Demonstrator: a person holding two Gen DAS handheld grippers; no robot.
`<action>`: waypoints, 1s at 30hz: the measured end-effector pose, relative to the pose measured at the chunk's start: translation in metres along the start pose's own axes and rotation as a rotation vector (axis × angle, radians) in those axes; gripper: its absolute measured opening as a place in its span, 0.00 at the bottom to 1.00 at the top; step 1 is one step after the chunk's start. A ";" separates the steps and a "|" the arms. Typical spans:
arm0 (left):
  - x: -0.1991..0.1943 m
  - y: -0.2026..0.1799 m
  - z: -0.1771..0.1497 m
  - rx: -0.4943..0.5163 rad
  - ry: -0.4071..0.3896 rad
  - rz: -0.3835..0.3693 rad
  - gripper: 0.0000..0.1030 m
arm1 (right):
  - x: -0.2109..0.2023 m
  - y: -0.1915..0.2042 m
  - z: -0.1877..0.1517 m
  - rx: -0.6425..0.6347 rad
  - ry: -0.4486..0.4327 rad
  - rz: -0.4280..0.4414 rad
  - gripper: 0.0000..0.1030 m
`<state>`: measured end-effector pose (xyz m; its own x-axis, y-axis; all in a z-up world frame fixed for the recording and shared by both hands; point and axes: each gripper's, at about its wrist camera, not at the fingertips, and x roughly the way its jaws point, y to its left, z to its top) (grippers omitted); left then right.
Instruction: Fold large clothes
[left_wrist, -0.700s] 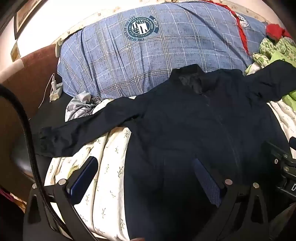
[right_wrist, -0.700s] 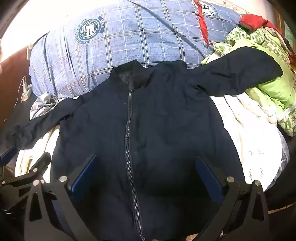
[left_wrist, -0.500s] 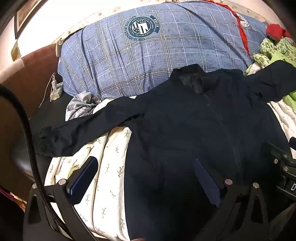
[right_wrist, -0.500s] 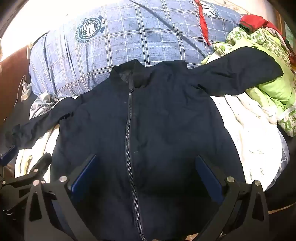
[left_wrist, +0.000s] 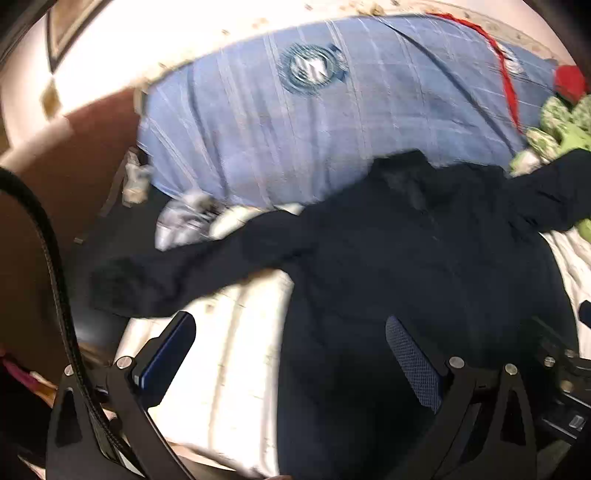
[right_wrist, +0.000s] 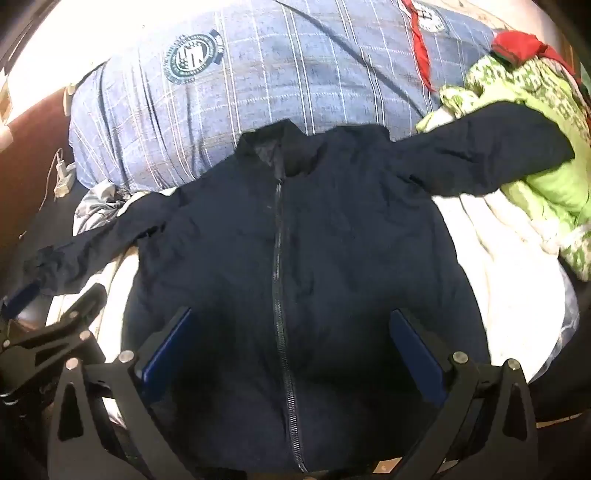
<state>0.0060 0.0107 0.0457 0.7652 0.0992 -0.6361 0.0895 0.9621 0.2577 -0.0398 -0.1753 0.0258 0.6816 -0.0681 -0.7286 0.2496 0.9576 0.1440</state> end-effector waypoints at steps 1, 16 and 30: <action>-0.007 0.004 0.005 -0.007 -0.012 0.011 1.00 | -0.003 0.000 0.004 0.000 -0.003 0.023 1.00; -0.076 0.010 0.064 -0.005 -0.068 0.079 1.00 | -0.051 -0.012 0.053 0.029 -0.077 0.167 1.00; -0.085 0.013 0.068 -0.004 -0.051 0.073 1.00 | -0.070 -0.010 0.059 0.020 -0.099 0.176 1.00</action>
<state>-0.0146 -0.0021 0.1522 0.8010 0.1563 -0.5779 0.0300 0.9536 0.2994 -0.0497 -0.1966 0.1144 0.7796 0.0717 -0.6221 0.1340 0.9513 0.2775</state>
